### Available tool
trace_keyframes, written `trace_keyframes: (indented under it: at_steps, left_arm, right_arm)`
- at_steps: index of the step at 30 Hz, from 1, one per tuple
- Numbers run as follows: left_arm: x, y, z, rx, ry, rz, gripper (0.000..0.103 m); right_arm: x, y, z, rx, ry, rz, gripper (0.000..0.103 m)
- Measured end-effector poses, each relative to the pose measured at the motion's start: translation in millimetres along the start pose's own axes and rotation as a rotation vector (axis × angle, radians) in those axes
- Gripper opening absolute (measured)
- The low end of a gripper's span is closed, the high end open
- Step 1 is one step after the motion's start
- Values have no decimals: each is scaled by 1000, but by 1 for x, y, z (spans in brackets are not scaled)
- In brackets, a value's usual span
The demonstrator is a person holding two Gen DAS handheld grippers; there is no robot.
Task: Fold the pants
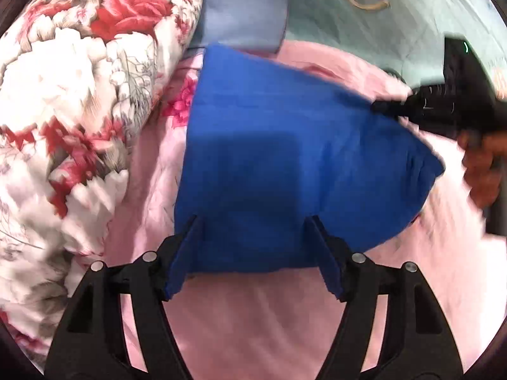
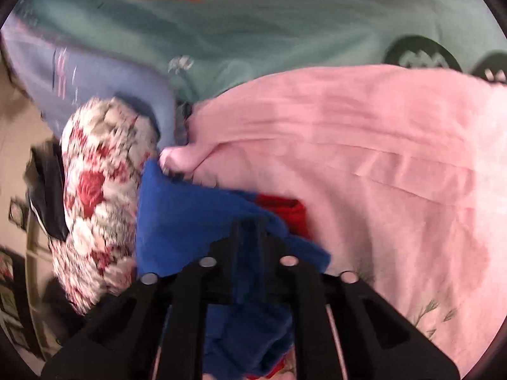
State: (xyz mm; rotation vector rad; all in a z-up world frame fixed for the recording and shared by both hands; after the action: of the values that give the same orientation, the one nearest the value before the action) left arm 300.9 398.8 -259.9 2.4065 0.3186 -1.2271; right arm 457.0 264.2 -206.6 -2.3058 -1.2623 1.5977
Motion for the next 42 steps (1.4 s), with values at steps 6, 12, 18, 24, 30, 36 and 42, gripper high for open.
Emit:
trace_keyframes:
  at_steps: [6, 12, 18, 24, 30, 36, 42]
  left_arm:
    - [-44, 7, -17, -48, 92, 47, 76]
    - [-8, -17, 22, -102, -62, -71, 83]
    - [-75, -5, 29, -126, -12, -120, 101]
    - [-131, 9, 40, -138, -38, -115, 101]
    - [-184, 18, 55, -120, 28, -129, 101]
    - [-222, 37, 69, -70, 64, -118, 101]
    - [-240, 50, 86, -35, 60, -99, 101]
  right_arm:
    - [-47, -62, 19, -132, 79, -62, 20]
    - [-28, -39, 76, -143, -41, 87, 20]
    - [-91, -96, 90, -190, 102, 223, 65]
    - [-132, -121, 144, -291, 81, 359, 67]
    - [-154, -133, 181, -283, 61, 378, 67]
    - [-170, -149, 203, -294, 70, 385, 67]
    - [-187, -154, 221, -296, 92, 398, 67]
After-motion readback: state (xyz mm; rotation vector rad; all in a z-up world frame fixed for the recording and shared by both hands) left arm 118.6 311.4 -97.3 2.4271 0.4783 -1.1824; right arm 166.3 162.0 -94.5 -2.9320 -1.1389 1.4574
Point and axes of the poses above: each gripper's, at about its wrist camera, not at the fingertips, and x roughly the way its jaws point, y to its right, z to its underside, the point moved 10 cm from there along x, roughly the way its jaws point, and after that the axes turned 13 degrees about -x, right-handed, at the moved point
